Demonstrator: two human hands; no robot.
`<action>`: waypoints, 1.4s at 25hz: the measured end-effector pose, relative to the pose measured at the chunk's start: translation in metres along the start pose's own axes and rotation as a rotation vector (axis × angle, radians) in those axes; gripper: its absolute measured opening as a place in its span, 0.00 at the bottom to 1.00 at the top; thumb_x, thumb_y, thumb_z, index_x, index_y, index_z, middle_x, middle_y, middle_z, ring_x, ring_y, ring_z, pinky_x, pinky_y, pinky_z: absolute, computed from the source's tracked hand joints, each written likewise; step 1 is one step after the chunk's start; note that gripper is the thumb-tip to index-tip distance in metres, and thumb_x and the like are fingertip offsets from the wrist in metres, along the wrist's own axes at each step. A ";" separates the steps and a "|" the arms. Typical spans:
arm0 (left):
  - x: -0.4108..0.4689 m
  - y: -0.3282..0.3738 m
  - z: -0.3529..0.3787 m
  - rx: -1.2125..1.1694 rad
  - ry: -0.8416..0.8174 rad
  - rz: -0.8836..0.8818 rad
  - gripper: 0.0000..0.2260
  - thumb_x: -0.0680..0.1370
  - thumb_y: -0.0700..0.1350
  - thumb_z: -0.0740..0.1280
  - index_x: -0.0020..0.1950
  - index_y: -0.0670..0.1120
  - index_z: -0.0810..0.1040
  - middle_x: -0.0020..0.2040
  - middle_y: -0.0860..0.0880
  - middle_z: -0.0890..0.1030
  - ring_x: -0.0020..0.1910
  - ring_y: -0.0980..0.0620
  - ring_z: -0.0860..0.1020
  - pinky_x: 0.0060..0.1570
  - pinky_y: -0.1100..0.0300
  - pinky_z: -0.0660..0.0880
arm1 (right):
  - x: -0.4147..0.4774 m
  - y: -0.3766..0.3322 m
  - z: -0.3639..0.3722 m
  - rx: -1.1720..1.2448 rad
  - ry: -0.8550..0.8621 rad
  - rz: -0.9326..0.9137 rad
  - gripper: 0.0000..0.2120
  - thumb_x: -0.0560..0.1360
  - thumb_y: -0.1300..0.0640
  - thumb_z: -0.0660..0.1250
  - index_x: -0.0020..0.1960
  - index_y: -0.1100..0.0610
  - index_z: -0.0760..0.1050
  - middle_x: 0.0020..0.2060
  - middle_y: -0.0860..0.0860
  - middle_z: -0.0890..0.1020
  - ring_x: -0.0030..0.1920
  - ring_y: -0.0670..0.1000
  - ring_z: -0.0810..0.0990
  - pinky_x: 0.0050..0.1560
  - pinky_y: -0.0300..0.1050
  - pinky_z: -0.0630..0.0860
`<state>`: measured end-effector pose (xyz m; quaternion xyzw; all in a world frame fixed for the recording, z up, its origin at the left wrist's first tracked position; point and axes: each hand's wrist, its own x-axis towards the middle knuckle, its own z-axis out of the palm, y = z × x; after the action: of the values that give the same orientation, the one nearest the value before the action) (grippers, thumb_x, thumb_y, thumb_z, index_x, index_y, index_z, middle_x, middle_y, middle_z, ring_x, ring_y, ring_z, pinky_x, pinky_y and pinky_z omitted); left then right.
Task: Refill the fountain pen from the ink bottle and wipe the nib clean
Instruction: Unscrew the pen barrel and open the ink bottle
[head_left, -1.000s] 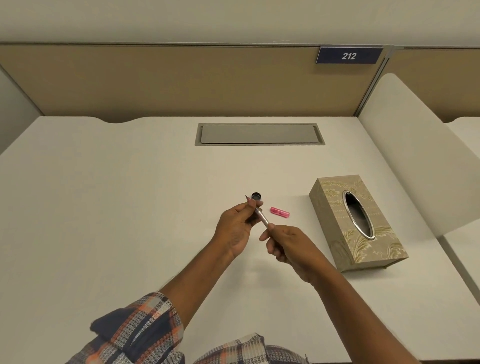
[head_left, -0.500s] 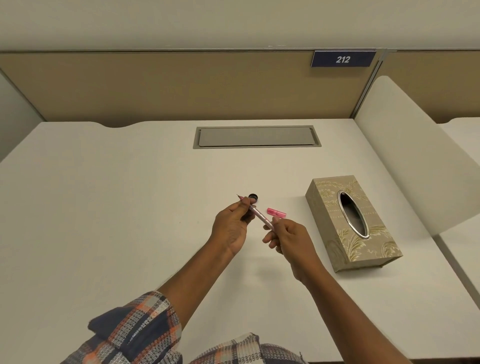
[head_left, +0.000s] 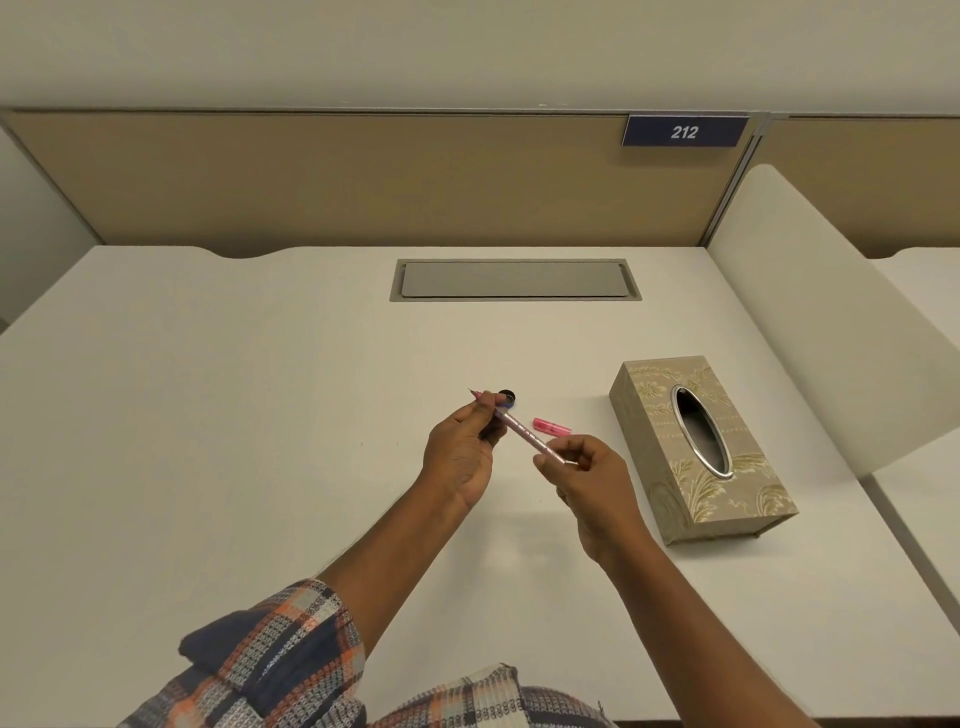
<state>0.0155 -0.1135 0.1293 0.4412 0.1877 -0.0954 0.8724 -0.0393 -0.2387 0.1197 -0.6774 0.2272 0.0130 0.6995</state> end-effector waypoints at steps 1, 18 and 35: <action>-0.001 0.000 0.001 -0.004 0.006 0.000 0.14 0.77 0.40 0.64 0.34 0.44 0.83 0.32 0.52 0.83 0.40 0.55 0.79 0.45 0.63 0.73 | 0.000 0.002 -0.002 0.032 -0.005 0.003 0.09 0.71 0.61 0.74 0.48 0.58 0.77 0.43 0.55 0.81 0.39 0.49 0.76 0.38 0.42 0.72; -0.008 -0.007 0.003 -0.002 0.022 0.024 0.17 0.77 0.40 0.64 0.30 0.46 0.84 0.32 0.52 0.84 0.43 0.54 0.77 0.47 0.62 0.74 | -0.004 0.008 -0.005 0.010 0.003 0.060 0.05 0.77 0.59 0.67 0.48 0.57 0.81 0.42 0.52 0.84 0.42 0.50 0.78 0.41 0.42 0.73; -0.011 -0.017 0.000 -0.056 0.112 0.027 0.06 0.76 0.39 0.66 0.42 0.41 0.81 0.33 0.50 0.82 0.40 0.53 0.77 0.47 0.61 0.75 | -0.010 0.012 -0.014 0.159 -0.070 0.196 0.13 0.76 0.49 0.68 0.54 0.57 0.77 0.44 0.54 0.83 0.45 0.51 0.81 0.44 0.44 0.76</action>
<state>-0.0003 -0.1235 0.1207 0.4239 0.2327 -0.0537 0.8736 -0.0562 -0.2485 0.1123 -0.5933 0.2680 0.0871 0.7540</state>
